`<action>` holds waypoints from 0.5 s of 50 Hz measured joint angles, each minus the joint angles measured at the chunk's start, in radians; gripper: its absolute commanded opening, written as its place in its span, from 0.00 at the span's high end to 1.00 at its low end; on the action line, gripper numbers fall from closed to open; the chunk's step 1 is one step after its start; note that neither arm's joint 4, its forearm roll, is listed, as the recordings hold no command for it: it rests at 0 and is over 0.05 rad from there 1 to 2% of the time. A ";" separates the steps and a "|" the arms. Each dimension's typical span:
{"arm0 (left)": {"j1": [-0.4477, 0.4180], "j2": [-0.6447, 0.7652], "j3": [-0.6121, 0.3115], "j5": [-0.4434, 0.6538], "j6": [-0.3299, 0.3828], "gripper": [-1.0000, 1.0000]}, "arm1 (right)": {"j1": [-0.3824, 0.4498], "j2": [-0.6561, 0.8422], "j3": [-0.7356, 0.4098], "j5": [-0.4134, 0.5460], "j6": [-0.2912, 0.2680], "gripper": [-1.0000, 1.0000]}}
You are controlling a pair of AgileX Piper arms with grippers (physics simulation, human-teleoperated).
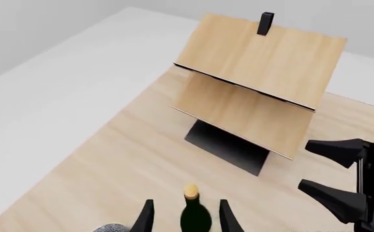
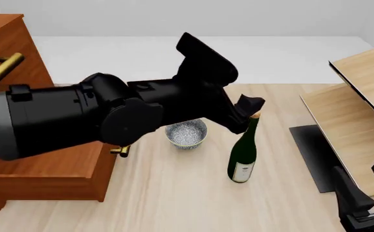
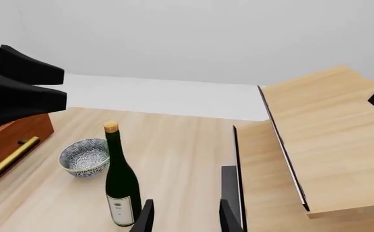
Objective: Put the wine bottle in the bottom drawer of the cabinet.
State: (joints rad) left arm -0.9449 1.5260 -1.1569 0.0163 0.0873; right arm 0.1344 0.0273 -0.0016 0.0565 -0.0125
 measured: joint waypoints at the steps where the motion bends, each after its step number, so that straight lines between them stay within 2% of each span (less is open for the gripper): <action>1: -0.002 0.004 -0.001 -0.001 0.000 0.00 | 0.000 0.000 0.000 0.000 0.000 0.00; 25: -0.042 0.092 -0.025 -0.038 -0.001 0.00 | 0.005 -0.005 0.000 0.007 0.002 0.00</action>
State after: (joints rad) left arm -0.9872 1.6176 -1.1817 -0.0212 0.0864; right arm 0.1389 0.0222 -0.0015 0.0631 -0.0109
